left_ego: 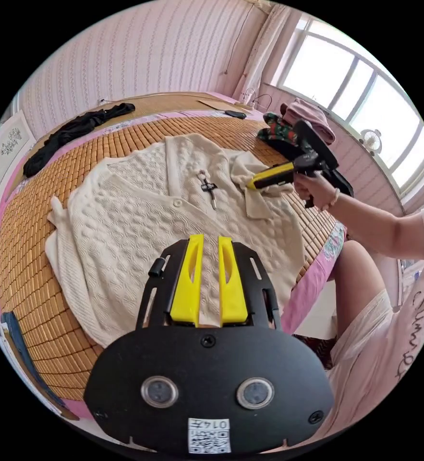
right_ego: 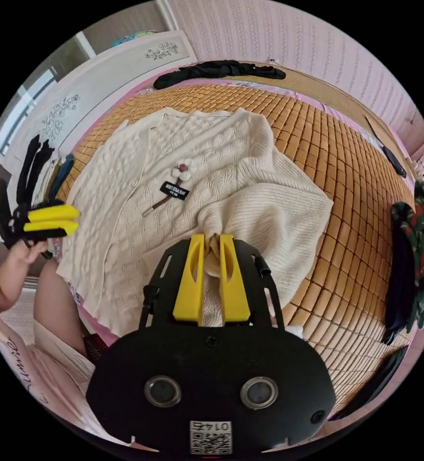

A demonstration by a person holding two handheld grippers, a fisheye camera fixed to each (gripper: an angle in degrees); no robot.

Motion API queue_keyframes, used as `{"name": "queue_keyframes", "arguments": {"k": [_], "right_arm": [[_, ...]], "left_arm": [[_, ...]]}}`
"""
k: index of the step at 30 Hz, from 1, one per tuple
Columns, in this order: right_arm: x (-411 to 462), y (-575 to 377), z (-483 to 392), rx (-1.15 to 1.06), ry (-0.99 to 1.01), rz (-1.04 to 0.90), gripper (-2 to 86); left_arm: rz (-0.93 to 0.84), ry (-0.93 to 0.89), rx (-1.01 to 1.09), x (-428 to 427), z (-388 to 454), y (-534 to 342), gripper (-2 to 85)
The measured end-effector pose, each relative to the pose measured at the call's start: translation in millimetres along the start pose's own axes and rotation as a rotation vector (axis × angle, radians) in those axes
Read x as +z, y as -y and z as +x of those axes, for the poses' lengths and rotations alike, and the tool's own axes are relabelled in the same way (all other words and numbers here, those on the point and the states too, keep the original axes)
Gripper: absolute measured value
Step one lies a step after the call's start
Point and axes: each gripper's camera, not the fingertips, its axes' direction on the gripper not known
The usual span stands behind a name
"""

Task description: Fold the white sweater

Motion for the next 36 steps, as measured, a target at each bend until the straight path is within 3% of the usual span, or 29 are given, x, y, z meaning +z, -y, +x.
{"name": "queue_keyframes", "arguments": {"k": [2, 7, 11, 14, 19, 24, 26, 29, 34, 36], "right_arm": [[-44.2, -34.6, 27.4, 0.125, 0.085, 0.179, 5.0], [-136.9, -146.8, 109.3, 0.432, 0.039, 0.468, 4.0], [-145.7, -223.5, 189.5, 0.711, -0.113, 0.460, 1.1], [-130.9, -241.5, 214.5, 0.762, -0.162, 0.379, 0.5], [-81.5, -231.3, 179.9, 0.612, -0.069, 0.310, 2.7], [-1.8, -204.7, 157.7, 0.535, -0.221, 0.123, 7.3], [19.2, -202.4, 172.3, 0.579, -0.230, 0.097, 3.4], [26.4, -197.5, 188.9, 0.588, -0.268, 0.105, -0.2], [35.5, -186.1, 208.8, 0.602, -0.294, 0.076, -0.4], [29.5, -189.3, 201.4, 0.596, -0.288, 0.110, 0.1]], "left_arm": [[-0.038, 0.005, 0.018, 21.3, 30.0, -13.7, 5.2], [-0.058, 0.023, 0.042, 48.0, 54.5, -20.3, 5.1], [-0.066, -0.017, 0.035, 46.5, 54.6, -12.0, 5.4], [-0.047, -0.029, 0.104, 33.2, 72.8, -2.7, 6.1], [-0.028, -0.160, 0.183, 42.3, 127.6, 13.0, 7.1], [-0.102, -0.137, 0.228, 92.8, 176.5, 36.5, 8.2], [-0.134, -0.046, 0.282, 108.5, 189.0, 39.3, 4.6], [-0.154, -0.114, 0.386, 93.0, 196.8, 41.4, 2.2], [-0.131, -0.277, 0.330, 71.0, 176.1, 35.1, 5.4], [-0.133, -0.261, 0.316, 66.2, 169.6, 29.4, 7.1]]}}
